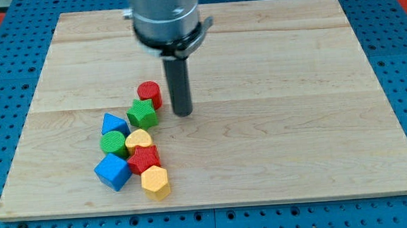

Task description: Separate the red circle from the green star

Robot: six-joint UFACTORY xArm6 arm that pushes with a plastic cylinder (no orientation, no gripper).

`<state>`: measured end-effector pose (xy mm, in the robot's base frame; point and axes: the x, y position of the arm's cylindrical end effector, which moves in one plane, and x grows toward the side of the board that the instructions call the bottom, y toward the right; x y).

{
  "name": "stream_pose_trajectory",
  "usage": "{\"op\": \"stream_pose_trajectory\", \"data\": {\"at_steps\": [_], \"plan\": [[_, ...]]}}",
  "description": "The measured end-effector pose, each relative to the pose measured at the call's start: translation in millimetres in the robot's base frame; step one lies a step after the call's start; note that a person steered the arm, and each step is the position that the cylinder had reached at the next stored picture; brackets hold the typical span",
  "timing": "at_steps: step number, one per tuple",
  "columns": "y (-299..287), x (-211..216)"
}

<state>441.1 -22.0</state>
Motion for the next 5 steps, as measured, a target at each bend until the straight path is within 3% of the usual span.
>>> {"op": "stream_pose_trajectory", "data": {"at_steps": [1, 2, 5], "plan": [[-33, -33], [-115, -34], [-95, 7]]}}
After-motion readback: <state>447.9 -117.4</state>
